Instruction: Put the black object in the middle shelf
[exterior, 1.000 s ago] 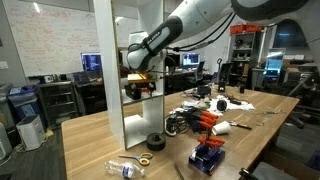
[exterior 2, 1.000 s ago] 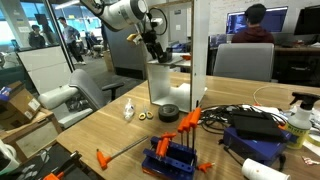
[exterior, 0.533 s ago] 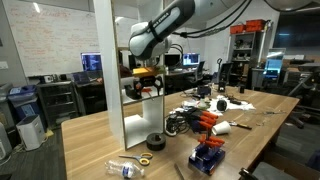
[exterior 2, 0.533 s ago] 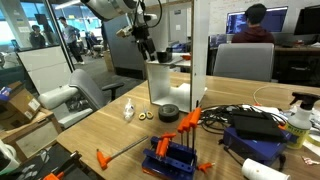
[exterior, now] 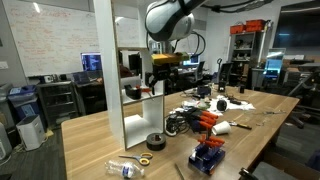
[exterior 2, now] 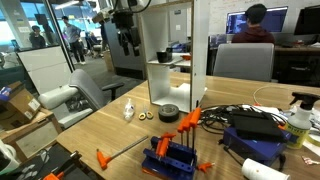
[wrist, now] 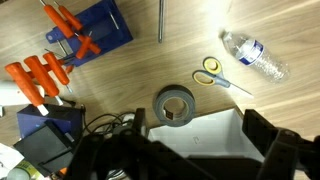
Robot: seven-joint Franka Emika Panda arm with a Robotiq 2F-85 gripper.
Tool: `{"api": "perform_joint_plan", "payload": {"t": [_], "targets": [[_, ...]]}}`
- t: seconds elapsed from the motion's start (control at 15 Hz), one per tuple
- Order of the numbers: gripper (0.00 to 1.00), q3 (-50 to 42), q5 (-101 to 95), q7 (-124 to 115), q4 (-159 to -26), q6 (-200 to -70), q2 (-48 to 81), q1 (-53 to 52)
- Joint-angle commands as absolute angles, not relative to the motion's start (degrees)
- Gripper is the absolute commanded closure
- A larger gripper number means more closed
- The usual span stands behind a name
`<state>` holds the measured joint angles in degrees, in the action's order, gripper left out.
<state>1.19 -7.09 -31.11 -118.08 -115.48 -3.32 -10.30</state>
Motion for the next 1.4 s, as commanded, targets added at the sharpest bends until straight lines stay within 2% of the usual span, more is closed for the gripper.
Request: {"api": "perform_joint_plan", "payload": {"t": [0.0, 0.67, 1.33], "targets": [[0.00, 3.1, -4.2, -23.0, -129.5, -114.8, -16.7, -8.1], [0.00, 1.9, -3.3, -4.7, -140.9, -103.2, -36.8, -6.7], [0.00, 3.0, -4.0, -5.0, -140.8, -102.3, -36.2, -5.6]]}}
